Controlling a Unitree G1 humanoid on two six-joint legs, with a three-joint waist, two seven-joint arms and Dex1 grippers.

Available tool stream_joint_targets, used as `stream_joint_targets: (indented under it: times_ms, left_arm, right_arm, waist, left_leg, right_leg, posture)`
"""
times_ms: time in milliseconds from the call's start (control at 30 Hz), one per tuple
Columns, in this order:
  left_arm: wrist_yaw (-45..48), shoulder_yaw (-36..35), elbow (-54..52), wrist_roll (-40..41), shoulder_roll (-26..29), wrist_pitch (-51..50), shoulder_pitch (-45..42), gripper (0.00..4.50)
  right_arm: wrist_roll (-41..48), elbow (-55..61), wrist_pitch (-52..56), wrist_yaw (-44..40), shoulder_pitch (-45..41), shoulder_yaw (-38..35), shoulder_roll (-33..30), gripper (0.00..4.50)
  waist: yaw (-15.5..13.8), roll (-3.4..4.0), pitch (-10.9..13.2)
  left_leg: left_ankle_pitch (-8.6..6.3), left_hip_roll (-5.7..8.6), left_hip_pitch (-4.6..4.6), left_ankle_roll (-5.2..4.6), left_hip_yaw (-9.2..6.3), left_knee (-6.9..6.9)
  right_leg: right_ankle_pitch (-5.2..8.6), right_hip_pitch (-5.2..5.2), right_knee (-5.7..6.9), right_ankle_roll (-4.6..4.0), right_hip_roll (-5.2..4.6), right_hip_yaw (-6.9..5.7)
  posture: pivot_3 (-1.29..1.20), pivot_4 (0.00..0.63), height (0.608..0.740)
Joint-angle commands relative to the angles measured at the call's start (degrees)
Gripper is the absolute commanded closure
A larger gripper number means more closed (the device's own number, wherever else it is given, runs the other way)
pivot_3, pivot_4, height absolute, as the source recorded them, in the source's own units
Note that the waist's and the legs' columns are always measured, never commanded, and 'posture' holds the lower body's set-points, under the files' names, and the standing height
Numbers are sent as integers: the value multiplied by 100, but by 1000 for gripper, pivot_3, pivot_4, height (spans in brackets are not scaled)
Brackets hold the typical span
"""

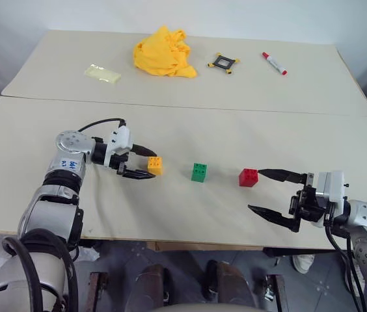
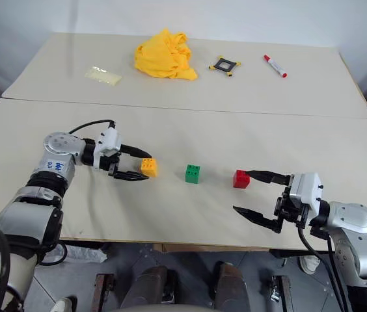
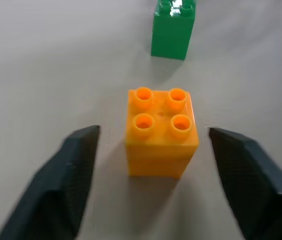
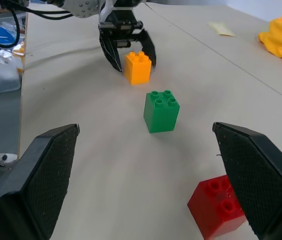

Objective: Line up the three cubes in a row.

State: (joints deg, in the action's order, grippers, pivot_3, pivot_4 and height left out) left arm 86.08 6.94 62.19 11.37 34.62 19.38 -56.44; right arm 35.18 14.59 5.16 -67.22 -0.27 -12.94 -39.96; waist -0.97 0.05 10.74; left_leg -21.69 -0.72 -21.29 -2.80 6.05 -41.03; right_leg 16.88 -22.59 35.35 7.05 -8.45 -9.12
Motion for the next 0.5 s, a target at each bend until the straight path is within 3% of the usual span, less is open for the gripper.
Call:
stream_joint_targets:
  times_ms: [33, 200, 333, 500]
  left_arm:
    - [642, -448, -807, 628, 461, -555, 309, 39]
    - [319, -1197, -2826, 1104, 1461, -1112, 2243, 39]
    - [-441, -1922, -4128, 1052, 1804, -793, 3951, 39]
    - [-932, -2394, -4647, 1179, 1724, -915, 4491, 39]
  right_arm:
    - [242, -156, -58, -208, -176, -142, 11, 0]
    - [182, -787, -434, -841, -553, -180, -113, 0]
    - [63, -1060, -632, -1284, -842, -47, -207, 0]
    - [-148, -1291, -754, -1580, -985, 85, -347, 0]
  waist:
    - [45, 0, 0]
    - [236, 8, 3]
    - [234, 20, 10]
    - [15, 22, 12]
  left_leg:
    - [0, -2, 1, 0, 0, 2]
    - [0, -1, 10, 0, 1, 11]
    - [-1, -1, 8, 0, -10, 10]
    - [-1, 0, 6, 0, -35, -12]
  right_leg:
    - [0, 0, 1, -1, 0, 0]
    - [1, 0, 3, -2, -3, 4]
    - [2, 2, 4, -3, -11, 4]
    - [2, 20, 5, -4, -20, 5]
  posture:
    - [0, 150, 740]
    - [0, 150, 740]
    - [0, 150, 740]
    - [0, 150, 740]
